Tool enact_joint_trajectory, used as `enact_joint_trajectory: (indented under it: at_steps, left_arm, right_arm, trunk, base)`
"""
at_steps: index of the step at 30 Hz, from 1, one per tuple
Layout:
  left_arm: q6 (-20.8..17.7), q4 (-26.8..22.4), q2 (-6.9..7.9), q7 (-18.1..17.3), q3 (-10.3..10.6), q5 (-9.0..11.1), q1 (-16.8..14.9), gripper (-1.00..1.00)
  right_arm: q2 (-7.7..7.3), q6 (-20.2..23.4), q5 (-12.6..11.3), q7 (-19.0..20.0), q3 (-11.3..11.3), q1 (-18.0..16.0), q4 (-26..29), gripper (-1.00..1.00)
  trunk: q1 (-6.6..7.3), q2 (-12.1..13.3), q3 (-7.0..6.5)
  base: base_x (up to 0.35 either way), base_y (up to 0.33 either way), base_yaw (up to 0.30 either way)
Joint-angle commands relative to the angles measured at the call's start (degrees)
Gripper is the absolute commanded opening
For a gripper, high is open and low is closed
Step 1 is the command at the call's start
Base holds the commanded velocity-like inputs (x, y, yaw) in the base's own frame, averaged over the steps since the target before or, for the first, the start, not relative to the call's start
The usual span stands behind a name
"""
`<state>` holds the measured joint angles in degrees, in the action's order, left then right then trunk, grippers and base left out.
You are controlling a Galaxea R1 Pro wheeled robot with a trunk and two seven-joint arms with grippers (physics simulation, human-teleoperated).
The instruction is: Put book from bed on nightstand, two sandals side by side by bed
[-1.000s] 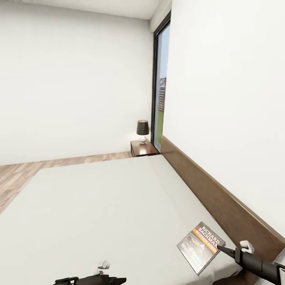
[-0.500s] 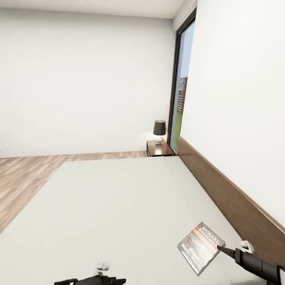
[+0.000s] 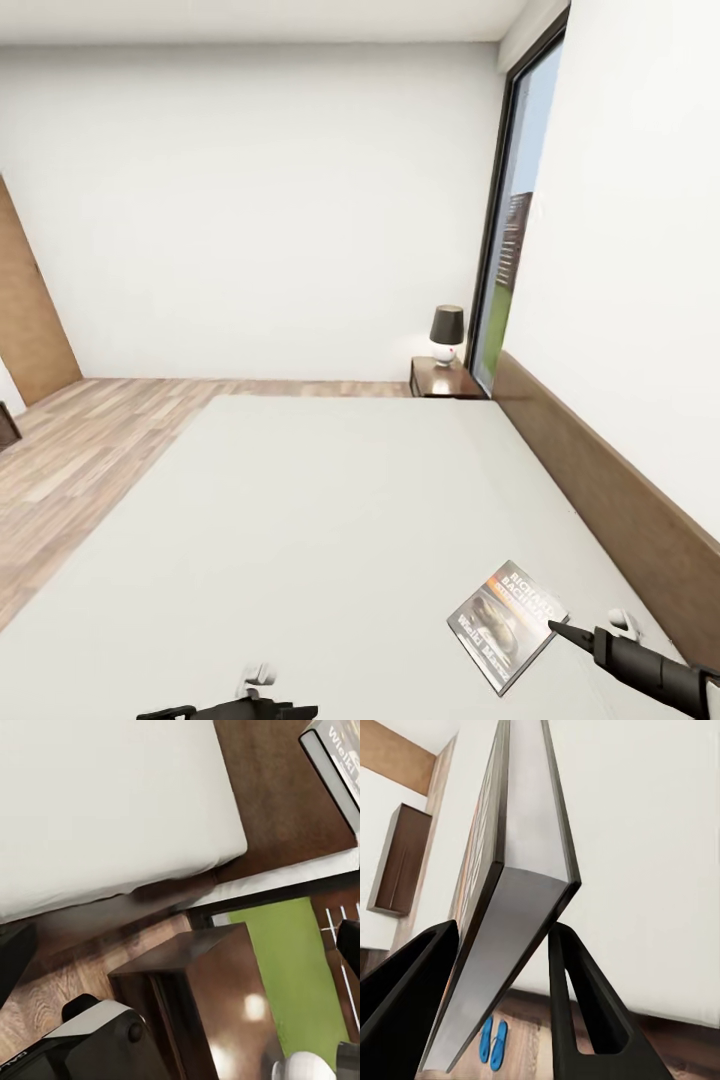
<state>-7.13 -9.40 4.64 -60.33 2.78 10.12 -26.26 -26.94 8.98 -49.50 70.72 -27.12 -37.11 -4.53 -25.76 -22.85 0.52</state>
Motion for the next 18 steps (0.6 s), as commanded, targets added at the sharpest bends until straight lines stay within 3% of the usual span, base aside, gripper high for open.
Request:
enact_joint_trajectory:
  at_steps: [1,18]
  left_arm:
    - [-0.6,0.0,0.02,-0.1,0.3,0.5,0.0,1.0]
    - [-0.6,0.0,0.02,-0.1,0.3,0.5,0.0,1.0]
  right_arm:
    - [0.0,0.6,-0.6,0.3,-0.1,-0.1,-0.1,-1.0]
    - [0.0,0.6,-0.6,0.3,-0.1,-0.1,-0.1,-1.0]
  trunk:
    - [-0.03,-0.1,0.05]
    - [-0.03,-0.1,0.05]
  base:
    - [0.0,0.0,0.295]
    - [0.0,0.0,0.295]
